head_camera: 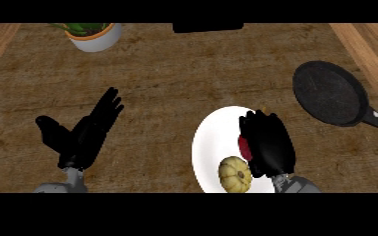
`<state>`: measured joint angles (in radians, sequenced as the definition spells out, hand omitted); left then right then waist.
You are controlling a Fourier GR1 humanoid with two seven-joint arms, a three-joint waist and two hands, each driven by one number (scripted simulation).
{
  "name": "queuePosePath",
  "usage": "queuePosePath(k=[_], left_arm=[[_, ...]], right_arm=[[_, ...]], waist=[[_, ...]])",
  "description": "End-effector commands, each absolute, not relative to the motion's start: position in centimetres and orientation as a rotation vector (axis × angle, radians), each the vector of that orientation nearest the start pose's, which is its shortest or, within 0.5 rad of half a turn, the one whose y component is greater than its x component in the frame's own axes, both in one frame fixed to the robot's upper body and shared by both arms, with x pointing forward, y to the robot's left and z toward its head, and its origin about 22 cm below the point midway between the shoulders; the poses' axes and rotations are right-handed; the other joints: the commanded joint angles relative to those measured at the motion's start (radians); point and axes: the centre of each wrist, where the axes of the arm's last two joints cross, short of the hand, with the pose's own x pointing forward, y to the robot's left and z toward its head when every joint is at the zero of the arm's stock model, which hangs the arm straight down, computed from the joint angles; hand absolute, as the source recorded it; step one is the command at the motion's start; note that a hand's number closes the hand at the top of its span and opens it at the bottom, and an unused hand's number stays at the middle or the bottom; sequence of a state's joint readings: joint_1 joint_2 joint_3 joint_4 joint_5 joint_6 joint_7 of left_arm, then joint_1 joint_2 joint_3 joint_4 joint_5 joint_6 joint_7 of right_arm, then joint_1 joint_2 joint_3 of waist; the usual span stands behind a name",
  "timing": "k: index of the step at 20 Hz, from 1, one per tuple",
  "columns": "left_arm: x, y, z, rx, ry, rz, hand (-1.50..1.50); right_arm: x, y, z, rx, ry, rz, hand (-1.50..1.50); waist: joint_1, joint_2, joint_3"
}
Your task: Pick the pear from the plate and place it in the pan
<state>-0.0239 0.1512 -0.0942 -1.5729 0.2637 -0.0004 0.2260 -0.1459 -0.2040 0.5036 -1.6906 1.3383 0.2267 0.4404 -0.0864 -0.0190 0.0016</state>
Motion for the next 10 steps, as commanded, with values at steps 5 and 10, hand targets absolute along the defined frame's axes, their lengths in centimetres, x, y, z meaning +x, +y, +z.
queuePosePath(k=[5,10], left_arm=[[23.7,23.6,0.4,-0.184,-1.346,-0.036,0.0],[24.7,22.7,1.8,-0.216,-1.355,-0.069,0.0]], right_arm=[[17.5,-15.9,11.2,-1.088,-1.504,0.727,1.5],[14.5,-19.7,11.9,-0.957,-1.593,0.503,1.5]], waist=[[0.038,0.006,-0.001],[0.057,0.014,0.001]])
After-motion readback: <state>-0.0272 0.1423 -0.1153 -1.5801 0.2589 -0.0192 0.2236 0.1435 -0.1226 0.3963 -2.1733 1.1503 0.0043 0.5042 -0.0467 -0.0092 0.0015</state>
